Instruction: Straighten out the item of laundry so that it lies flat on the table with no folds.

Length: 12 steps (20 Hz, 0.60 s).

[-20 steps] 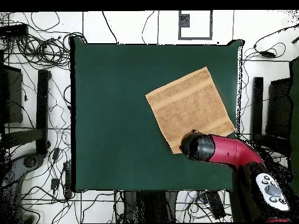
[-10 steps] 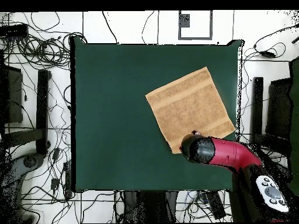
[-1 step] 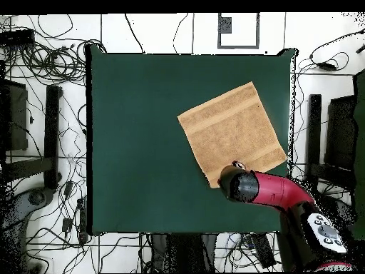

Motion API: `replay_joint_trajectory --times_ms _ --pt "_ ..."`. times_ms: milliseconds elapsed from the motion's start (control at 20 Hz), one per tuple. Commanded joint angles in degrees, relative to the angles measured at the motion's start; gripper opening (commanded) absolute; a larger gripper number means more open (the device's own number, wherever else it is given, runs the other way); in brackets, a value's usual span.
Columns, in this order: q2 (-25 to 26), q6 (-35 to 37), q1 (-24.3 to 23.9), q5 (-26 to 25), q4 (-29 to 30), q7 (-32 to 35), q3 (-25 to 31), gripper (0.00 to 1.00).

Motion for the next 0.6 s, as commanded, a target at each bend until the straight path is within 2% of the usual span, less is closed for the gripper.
replay_joint_trajectory --times_ms 50,350,600 --pt "4.8 -6.4 1.1 2.3 5.5 17.6 1.4 1.0" --pt "5.9 -9.2 2.5 2.7 6.6 19.0 0.0 1.0" --pt "10.5 -13.9 3.0 2.7 5.0 19.6 -0.2 1.0"
